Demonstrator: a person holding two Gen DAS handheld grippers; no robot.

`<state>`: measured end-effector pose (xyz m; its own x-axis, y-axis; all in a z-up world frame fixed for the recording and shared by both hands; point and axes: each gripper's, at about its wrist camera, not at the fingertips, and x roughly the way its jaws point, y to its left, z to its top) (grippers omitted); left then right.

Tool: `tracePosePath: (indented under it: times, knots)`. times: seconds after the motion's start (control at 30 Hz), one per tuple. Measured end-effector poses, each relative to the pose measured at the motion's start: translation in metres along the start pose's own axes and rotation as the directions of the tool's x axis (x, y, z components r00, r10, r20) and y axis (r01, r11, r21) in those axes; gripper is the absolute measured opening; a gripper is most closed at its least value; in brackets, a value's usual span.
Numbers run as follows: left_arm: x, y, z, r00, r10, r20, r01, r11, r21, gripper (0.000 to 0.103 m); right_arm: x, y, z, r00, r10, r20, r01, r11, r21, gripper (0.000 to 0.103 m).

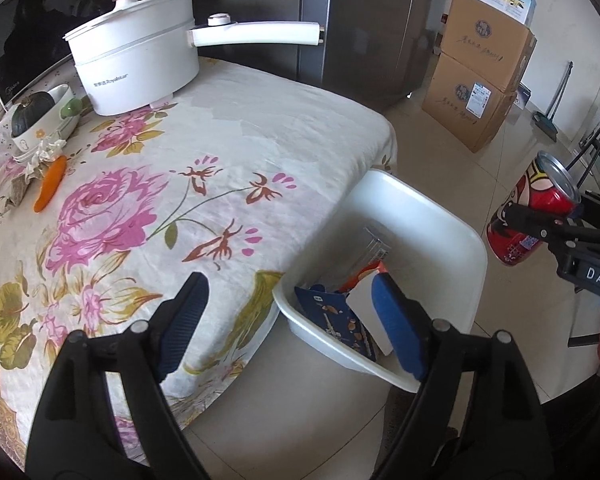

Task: Collect trash
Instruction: 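Carry the carton and can to the white bin and release both, then move both tools back over the table toward the wrapper and orange peel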

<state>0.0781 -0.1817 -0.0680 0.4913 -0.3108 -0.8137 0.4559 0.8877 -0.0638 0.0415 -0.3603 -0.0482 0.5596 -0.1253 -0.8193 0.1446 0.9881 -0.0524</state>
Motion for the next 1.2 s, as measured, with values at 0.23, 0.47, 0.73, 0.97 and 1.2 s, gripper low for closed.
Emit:
tracePosePath:
  times: [0.23, 0.47, 0.73, 0.97, 1.2]
  knots:
    - [-0.009, 0.024, -0.006, 0.999, 0.032, -0.006, -0.032, 0.999, -0.04, 0.085, 0.008, 0.011, 0.001, 1.0, 0.002, -0.022, -0.002, 1.0, -0.02, 0.054]
    - [-0.016, 0.038, -0.01, 0.999, 0.052, -0.002, -0.052, 0.997, -0.06, 0.086, 0.014, 0.017, 0.003, 0.999, 0.021, -0.034, -0.022, 1.0, -0.017, 0.055]
    - [-0.018, 0.044, -0.012, 0.998, 0.06, -0.005, -0.06, 0.996, -0.067, 0.086, 0.01, 0.024, 0.004, 0.999, 0.03, -0.021, -0.031, 0.999, -0.031, 0.076]
    - [-0.019, 0.046, -0.012, 0.998, 0.063, -0.003, -0.063, 0.996, -0.07, 0.086, 0.01, 0.025, 0.006, 0.999, 0.033, -0.026, -0.034, 0.999, -0.022, 0.077]
    - [-0.023, 0.059, -0.011, 0.997, 0.075, -0.001, -0.074, 0.993, -0.091, 0.087, 0.009, 0.034, 0.011, 0.999, 0.049, -0.019, -0.049, 0.998, -0.025, 0.079]
